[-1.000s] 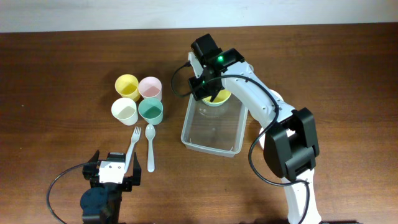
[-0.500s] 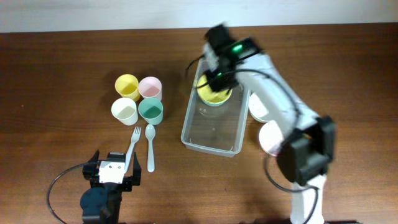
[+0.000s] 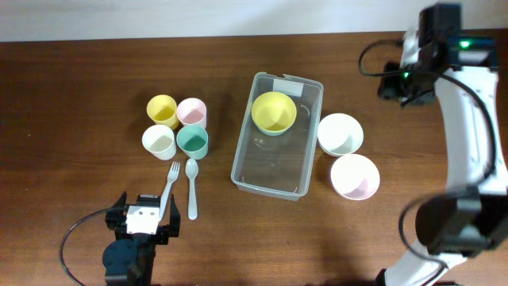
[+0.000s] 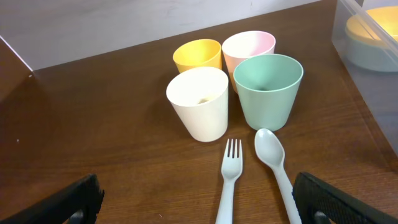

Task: Pack container
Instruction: 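Release and move the right gripper to the white bowl's rim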

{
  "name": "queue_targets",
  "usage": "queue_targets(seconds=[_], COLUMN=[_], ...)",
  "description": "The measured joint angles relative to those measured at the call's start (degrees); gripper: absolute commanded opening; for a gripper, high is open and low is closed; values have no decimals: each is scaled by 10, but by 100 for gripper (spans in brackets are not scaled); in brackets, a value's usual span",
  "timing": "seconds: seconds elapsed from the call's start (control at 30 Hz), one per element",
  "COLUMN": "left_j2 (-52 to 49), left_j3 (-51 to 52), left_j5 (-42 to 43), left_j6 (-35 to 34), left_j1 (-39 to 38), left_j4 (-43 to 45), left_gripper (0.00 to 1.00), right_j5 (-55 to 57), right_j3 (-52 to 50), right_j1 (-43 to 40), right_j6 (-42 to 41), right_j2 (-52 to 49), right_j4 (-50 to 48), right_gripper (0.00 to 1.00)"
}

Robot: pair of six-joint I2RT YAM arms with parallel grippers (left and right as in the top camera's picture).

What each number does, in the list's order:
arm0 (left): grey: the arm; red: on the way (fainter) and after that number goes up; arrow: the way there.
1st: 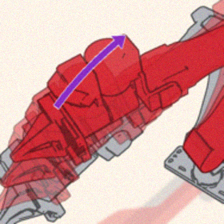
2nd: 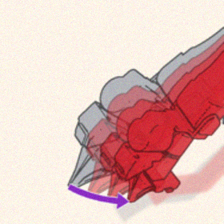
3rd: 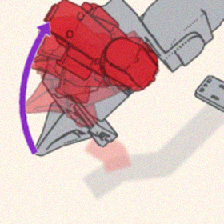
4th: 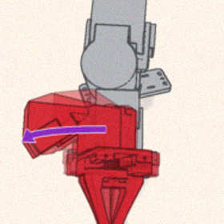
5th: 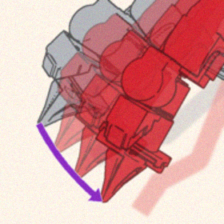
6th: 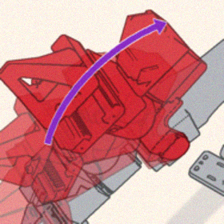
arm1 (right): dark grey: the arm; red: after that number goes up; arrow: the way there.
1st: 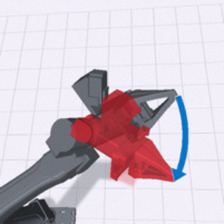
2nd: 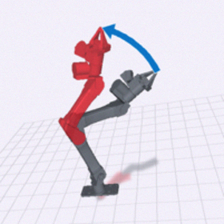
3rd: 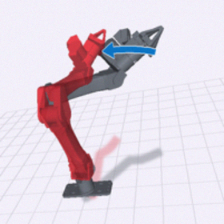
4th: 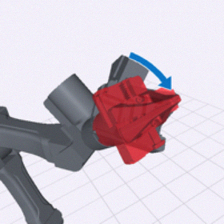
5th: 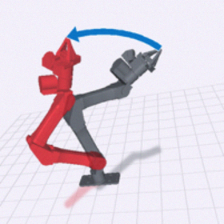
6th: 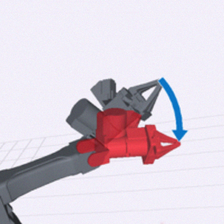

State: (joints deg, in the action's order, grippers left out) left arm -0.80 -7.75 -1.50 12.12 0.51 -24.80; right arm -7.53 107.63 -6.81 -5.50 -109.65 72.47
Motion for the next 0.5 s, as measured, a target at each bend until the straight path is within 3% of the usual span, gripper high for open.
queue_targets(seconds=[0.2, 0.4, 0.47, 0.5], left_j2=[0, 0, 0, 0], left_j3=[0, 0, 0, 0], left_j5=[0, 0, 0, 0], left_j6=[0, 0, 0, 0], left_j1=[0, 0, 0, 0], left_j4=[0, 0, 0, 0], left_gripper=[100, 100, 100, 100], right_j5=[-56, -94, -100, -102], right_j3=[-173, -241, -256, -263], right_j1=[-13, -13, -13, -13], right_j6=[14, 15, 14, 17], right_j2=[-23, -40, -45, -49], right_j4=[-156, -229, -248, -256], right_gripper=[45, 45, 35, 23])
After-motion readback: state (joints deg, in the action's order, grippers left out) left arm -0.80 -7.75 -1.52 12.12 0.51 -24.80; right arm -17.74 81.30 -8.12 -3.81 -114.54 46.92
